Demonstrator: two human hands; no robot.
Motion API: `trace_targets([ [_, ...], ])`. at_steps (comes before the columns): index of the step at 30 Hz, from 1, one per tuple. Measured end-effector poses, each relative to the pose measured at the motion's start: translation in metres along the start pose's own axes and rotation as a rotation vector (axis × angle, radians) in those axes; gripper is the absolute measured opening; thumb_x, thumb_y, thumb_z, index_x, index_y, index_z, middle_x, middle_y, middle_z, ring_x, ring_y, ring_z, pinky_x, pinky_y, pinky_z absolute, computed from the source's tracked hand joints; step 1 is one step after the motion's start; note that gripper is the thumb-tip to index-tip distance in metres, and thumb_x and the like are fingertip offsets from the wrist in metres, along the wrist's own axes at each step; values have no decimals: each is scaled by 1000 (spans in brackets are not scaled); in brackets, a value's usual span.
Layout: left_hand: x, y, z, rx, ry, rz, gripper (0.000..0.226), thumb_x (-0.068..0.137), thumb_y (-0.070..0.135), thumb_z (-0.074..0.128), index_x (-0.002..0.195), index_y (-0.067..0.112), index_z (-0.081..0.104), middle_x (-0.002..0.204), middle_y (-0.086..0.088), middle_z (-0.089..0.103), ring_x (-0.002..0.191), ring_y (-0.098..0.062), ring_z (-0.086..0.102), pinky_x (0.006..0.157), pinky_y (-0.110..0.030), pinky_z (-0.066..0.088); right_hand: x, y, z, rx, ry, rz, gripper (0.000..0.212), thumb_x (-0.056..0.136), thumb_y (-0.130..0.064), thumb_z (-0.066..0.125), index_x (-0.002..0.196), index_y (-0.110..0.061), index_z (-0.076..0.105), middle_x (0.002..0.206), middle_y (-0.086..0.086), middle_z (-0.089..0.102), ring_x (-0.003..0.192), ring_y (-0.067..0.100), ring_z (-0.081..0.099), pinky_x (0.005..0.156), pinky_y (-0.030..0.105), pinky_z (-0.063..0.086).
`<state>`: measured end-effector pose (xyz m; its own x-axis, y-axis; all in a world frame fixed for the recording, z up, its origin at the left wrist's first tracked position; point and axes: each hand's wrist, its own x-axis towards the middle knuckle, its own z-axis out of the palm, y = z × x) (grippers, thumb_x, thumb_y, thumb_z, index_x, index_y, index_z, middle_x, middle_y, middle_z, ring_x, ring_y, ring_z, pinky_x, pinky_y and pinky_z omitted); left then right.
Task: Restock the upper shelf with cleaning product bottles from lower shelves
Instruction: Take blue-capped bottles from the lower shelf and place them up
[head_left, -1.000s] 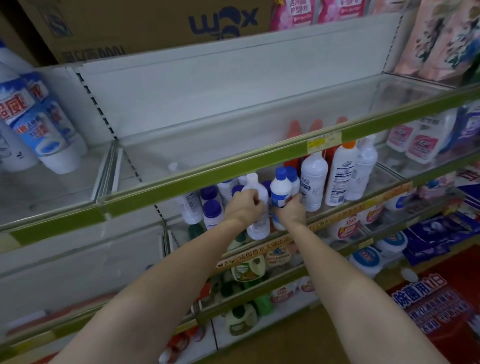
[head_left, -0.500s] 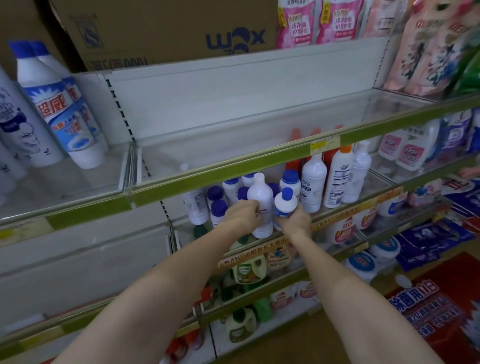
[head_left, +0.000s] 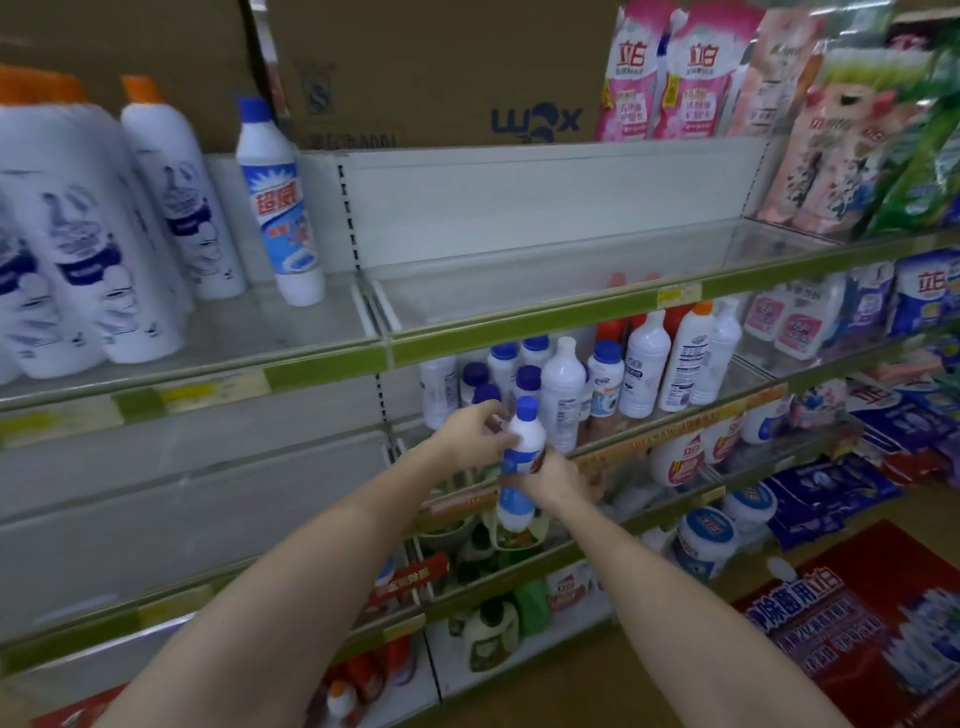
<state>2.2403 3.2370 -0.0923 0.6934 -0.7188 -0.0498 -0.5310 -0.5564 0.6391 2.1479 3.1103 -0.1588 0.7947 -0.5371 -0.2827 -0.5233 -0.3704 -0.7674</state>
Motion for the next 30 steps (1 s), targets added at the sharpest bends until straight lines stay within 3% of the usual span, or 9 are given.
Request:
trace_targets([
  [3,-31,-15,-19,-61,-71,-21,51,88,35,71,132,18,52,118,0,60,105,-18,61,84,-31,51,-20,-21,37,-6,-153,-38,59,70,-41,89,119,-27,59,113,-2,70,103,20,65,92,43,55],
  [6,-62,-35,-34,-42,2,-75,25,89,27,71,103,13,57,94,-1,59,90,-20,58,71,-29,45,-27,-29,84,-19,-263,-76,73,52,-44,93,116,-28,61,112,-4,70,107,18,66,97,46,55],
  [8,-80,-53,-44,-74,57,-142,23,88,26,72,99,10,58,92,-6,61,88,-24,59,72,-32,45,-50,-47,109,-17,-287,-102,84,40,-51,92,115,-27,62,110,-4,71,107,19,66,93,42,56],
  [12,-123,-90,-63,-138,192,-263,37,83,41,77,88,10,57,78,-5,58,74,-22,55,64,-34,44,-97,-77,149,-109,-287,-170,39,75,-31,86,104,-18,64,92,-2,69,91,17,66,67,28,52],
  [16,-163,-122,-78,-342,344,-430,39,79,36,82,79,15,49,75,-2,53,73,-19,53,59,-28,43,-131,-94,190,-241,-211,-219,30,79,-41,79,90,-18,61,82,2,67,75,19,66,58,29,49],
  [20,-198,-146,-86,-569,495,-533,34,79,27,83,99,9,61,97,-10,67,94,-25,64,80,-37,54,-160,-102,223,-304,-85,-267,52,74,-54,78,107,-22,55,91,-2,67,75,19,64,55,29,48],
  [25,-236,-154,-99,-778,647,-549,34,69,14,90,92,6,66,86,-6,68,75,-16,64,64,-23,49,-176,-105,243,-329,-130,-337,83,64,-70,77,121,-19,45,111,3,59,97,25,63,76,42,58],
  [27,-245,-152,-107,-802,673,-525,31,70,13,89,88,6,66,81,-6,68,70,-14,64,58,-22,49,-176,-108,243,-179,-213,-349,77,63,-60,84,117,-20,46,111,2,58,99,22,62,84,44,58],
  [30,-252,-145,-124,-853,690,-435,31,70,11,88,92,1,69,83,-11,71,70,-20,67,57,-23,53,-177,-117,236,-32,-435,-393,62,69,-29,90,117,-21,51,106,0,65,95,16,64,81,32,57],
])
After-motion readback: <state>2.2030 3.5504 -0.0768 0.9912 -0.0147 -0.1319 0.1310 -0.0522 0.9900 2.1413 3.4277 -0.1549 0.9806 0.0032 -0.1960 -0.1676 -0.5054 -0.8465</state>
